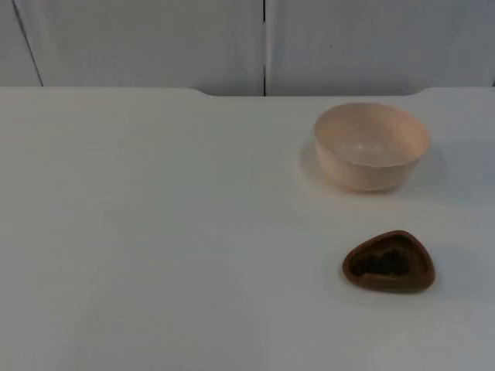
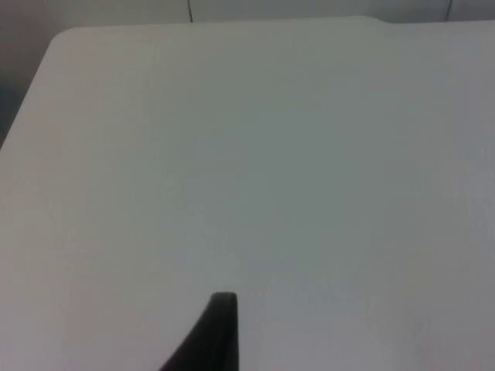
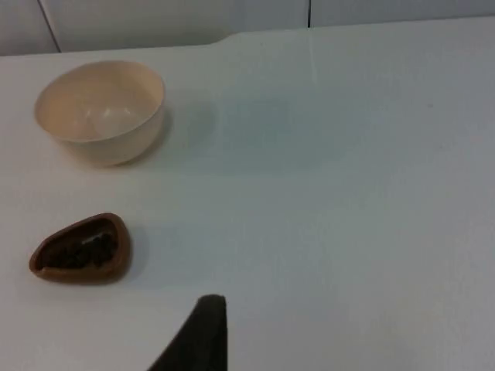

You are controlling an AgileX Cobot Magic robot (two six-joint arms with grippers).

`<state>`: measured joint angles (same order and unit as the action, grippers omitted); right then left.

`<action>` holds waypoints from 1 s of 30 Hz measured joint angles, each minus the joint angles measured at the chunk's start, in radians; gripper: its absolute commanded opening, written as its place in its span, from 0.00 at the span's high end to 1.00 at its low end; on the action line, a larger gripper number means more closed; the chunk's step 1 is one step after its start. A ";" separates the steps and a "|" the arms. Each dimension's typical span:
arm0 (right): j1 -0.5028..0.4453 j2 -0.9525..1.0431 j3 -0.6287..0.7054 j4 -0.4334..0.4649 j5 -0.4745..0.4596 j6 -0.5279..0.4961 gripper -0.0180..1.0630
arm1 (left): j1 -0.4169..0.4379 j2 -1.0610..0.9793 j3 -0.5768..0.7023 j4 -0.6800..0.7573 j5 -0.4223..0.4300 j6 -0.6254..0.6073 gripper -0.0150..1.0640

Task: Pick up the bowl with the left hand and pour the coffee beans from the cup into the bowl with the right hand.

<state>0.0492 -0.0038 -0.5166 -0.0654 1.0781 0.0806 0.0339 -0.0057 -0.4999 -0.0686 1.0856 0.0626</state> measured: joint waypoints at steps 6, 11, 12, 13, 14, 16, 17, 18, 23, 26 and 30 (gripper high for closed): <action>0.000 0.000 0.000 0.013 0.000 -0.022 0.01 | 0.000 0.000 0.000 0.000 0.000 0.000 0.02; 0.000 0.000 0.000 0.017 0.000 -0.028 0.01 | 0.000 0.000 0.000 0.000 0.000 0.000 0.02; 0.000 0.000 0.000 0.017 0.000 -0.028 0.01 | 0.000 0.000 0.000 0.000 0.000 0.000 0.02; 0.000 0.000 0.000 0.017 0.000 -0.028 0.01 | 0.000 0.000 0.000 0.000 0.000 0.000 0.02; 0.000 0.000 0.000 0.017 0.000 -0.028 0.01 | 0.000 0.000 0.000 0.000 0.000 0.000 0.02; 0.000 0.000 0.000 0.019 0.000 -0.028 0.01 | 0.000 0.000 0.000 0.000 0.000 0.000 0.02; 0.000 0.000 0.000 0.019 0.000 -0.028 0.01 | 0.000 0.000 0.000 0.000 0.000 0.000 0.02; 0.000 0.000 0.000 0.019 0.000 -0.028 0.01 | 0.000 0.000 0.000 0.000 0.000 0.000 0.02; 0.000 0.000 0.000 0.019 0.000 -0.030 0.01 | 0.000 0.000 0.000 0.000 0.000 0.000 0.02; 0.000 0.000 0.000 0.019 0.000 -0.030 0.01 | 0.000 0.000 0.000 0.000 0.000 0.000 0.02; 0.000 0.000 0.000 0.019 0.000 -0.030 0.01 | 0.000 0.000 0.000 0.000 0.000 0.000 0.02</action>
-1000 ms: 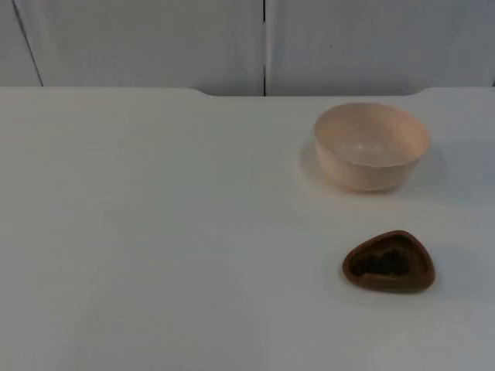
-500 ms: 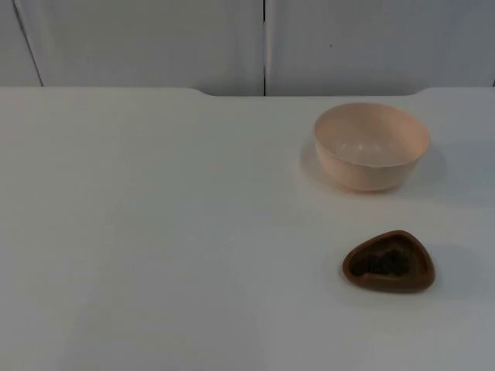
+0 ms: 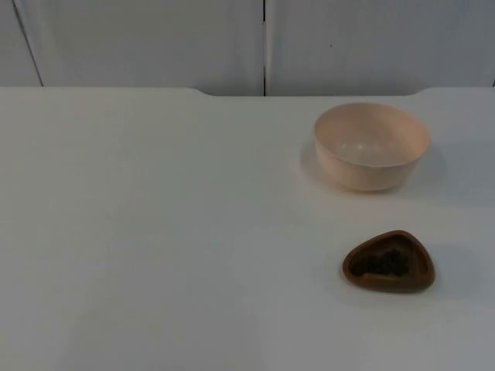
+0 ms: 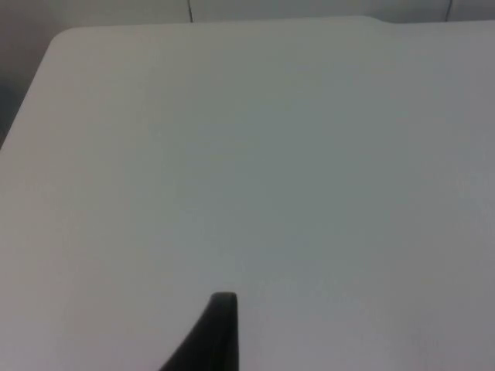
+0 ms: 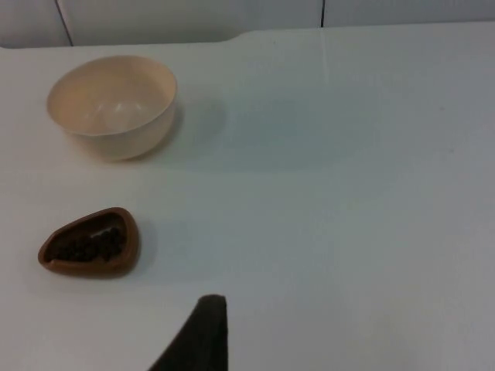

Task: Pick up the bowl with the left hand and pour the coffee beans from the cup into the bowl with the right hand.

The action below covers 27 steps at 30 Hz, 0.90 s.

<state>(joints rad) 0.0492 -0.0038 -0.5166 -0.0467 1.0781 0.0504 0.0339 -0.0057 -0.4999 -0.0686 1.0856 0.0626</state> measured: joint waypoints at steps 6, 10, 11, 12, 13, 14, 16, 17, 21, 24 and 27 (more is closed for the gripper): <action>0.000 0.000 0.000 0.000 0.000 0.000 0.01 | 0.000 0.000 0.000 0.000 0.000 0.000 0.02; 0.000 0.000 0.000 0.000 0.000 0.000 0.01 | 0.000 0.000 0.000 0.002 0.000 -0.009 0.02; 0.000 0.000 0.000 0.000 0.000 0.000 0.01 | 0.000 0.000 0.000 0.002 0.000 -0.016 0.02; 0.000 0.000 0.000 0.000 0.000 0.000 0.01 | 0.000 0.000 0.000 -0.003 -0.002 -0.021 0.02; 0.000 0.000 0.000 0.000 0.000 0.000 0.01 | 0.000 0.000 0.000 -0.007 -0.008 -0.025 0.02; 0.000 0.000 0.000 0.000 0.000 0.000 0.01 | 0.000 0.000 0.000 -0.007 -0.008 -0.025 0.02; 0.000 0.000 0.000 0.000 0.000 0.000 0.01 | 0.000 0.000 -0.015 -0.019 -0.026 -0.029 0.02; 0.000 0.000 0.000 0.000 0.000 0.000 0.01 | 0.000 0.000 -0.028 -0.021 -0.027 -0.029 0.02; 0.000 0.000 0.000 0.000 0.000 0.000 0.01 | 0.000 0.027 -0.058 -0.027 -0.029 -0.029 0.02; 0.000 0.000 0.000 0.002 0.000 0.000 0.01 | 0.000 0.057 -0.075 -0.032 -0.029 -0.029 0.02; 0.000 0.000 0.000 0.002 0.000 0.000 0.01 | 0.000 0.080 -0.090 -0.032 -0.039 -0.032 0.02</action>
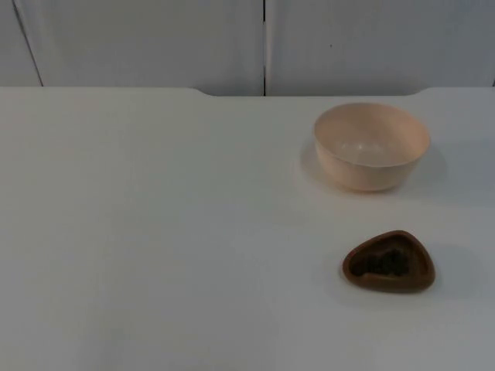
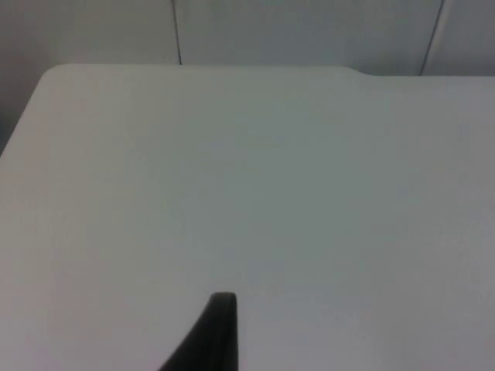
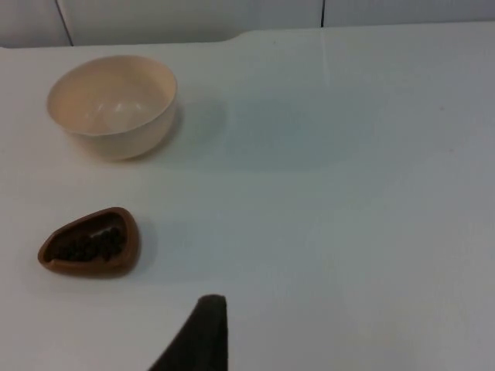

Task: Pick up the bowl with the left hand and pour the coffee beans from the cup into the bowl with the right hand.

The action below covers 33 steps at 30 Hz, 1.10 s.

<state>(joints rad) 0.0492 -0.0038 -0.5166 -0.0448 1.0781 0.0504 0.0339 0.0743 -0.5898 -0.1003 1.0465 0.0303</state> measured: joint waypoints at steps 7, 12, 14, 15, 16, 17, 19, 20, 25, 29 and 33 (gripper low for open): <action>0.000 0.000 0.000 0.000 0.002 0.000 0.01 | 0.000 0.002 -0.008 -0.002 -0.033 0.000 0.02; 0.000 0.000 0.000 0.000 0.002 0.000 0.01 | 0.000 0.002 -0.008 -0.022 -0.055 0.000 0.02; 0.000 0.000 0.000 0.000 0.002 0.000 0.01 | 0.000 0.003 -0.008 -0.032 -0.069 0.000 0.02; 0.000 0.000 0.000 0.000 0.002 0.000 0.01 | 0.000 0.003 -0.009 -0.048 -0.084 0.000 0.02; 0.000 0.000 0.000 0.000 0.002 0.000 0.01 | 0.000 0.003 -0.009 -0.062 -0.096 0.000 0.02; 0.000 0.000 0.000 0.000 0.002 0.000 0.01 | 0.000 0.007 -0.009 -0.077 -0.109 0.000 0.02; 0.000 0.000 0.000 0.000 0.002 0.000 0.01 | 0.000 0.026 -0.011 -0.108 -0.123 0.000 0.02; 0.000 0.000 0.000 0.000 0.002 0.000 0.01 | 0.000 0.037 -0.011 -0.120 -0.127 0.000 0.02; 0.000 0.000 0.000 0.000 0.002 0.000 0.01 | 0.000 0.104 -0.011 -0.185 -0.159 0.015 0.02; 0.000 0.000 0.000 0.000 0.003 0.000 0.01 | 0.000 0.161 -0.011 -0.264 -0.193 0.069 0.02; 0.000 0.000 0.000 0.000 0.003 0.000 0.01 | 0.000 0.224 -0.036 -0.339 -0.214 0.129 0.02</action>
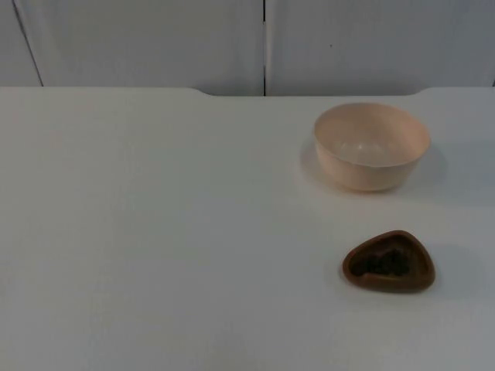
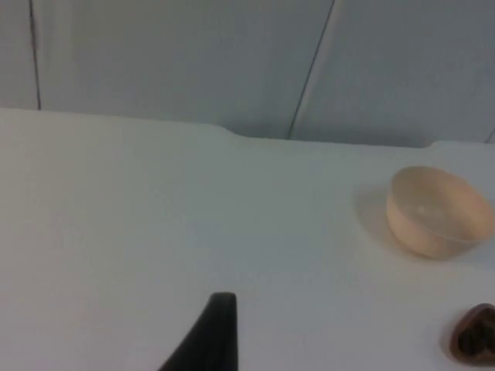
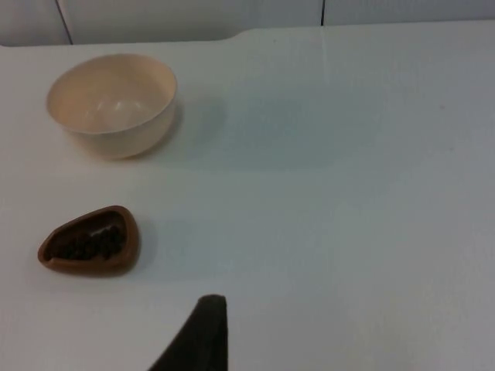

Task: Pick up the bowl with the left hand and pour the coffee beans from the cup into the bowl with the right hand.

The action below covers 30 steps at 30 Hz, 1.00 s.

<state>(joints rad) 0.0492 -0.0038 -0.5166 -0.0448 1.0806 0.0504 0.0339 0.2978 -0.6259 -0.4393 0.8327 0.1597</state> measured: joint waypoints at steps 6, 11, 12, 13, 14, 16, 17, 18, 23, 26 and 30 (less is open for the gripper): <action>0.000 0.000 0.000 0.000 0.002 0.000 0.01 | 0.000 0.111 -0.076 -0.023 -0.009 0.049 0.02; 0.000 0.000 0.000 0.000 0.002 0.000 0.01 | 0.000 0.197 -0.133 -0.026 -0.009 0.065 0.02; 0.000 0.000 0.000 0.000 0.002 0.000 0.01 | 0.000 0.219 -0.147 -0.026 -0.009 0.069 0.02; 0.000 0.000 0.000 0.000 0.002 0.000 0.01 | 0.000 0.237 -0.163 -0.026 -0.009 0.078 0.02; 0.000 0.000 0.000 0.000 0.002 0.000 0.01 | 0.000 0.259 -0.179 -0.026 -0.009 0.088 0.02; 0.000 0.000 0.000 0.000 0.002 0.000 0.01 | 0.000 0.305 -0.210 -0.026 -0.002 0.106 0.02; 0.000 0.000 0.000 0.000 0.002 0.000 0.01 | 0.000 0.305 -0.210 -0.026 -0.002 0.106 0.02; 0.000 0.000 0.000 0.000 0.002 0.000 0.01 | 0.000 0.324 -0.228 -0.026 -0.002 0.113 0.02; 0.000 0.000 0.000 0.000 0.002 0.000 0.01 | 0.000 0.410 -0.295 -0.026 0.005 0.132 0.02; 0.000 0.000 0.000 0.000 0.002 0.000 0.01 | 0.000 0.466 -0.334 -0.026 0.005 0.154 0.02; 0.000 0.000 0.000 0.000 0.002 0.000 0.01 | 0.000 0.516 -0.361 -0.027 0.006 0.165 0.02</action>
<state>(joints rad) 0.0492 -0.0038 -0.5166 -0.0448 1.0822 0.0504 0.0339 0.8143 -0.9873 -0.4667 0.8390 0.3250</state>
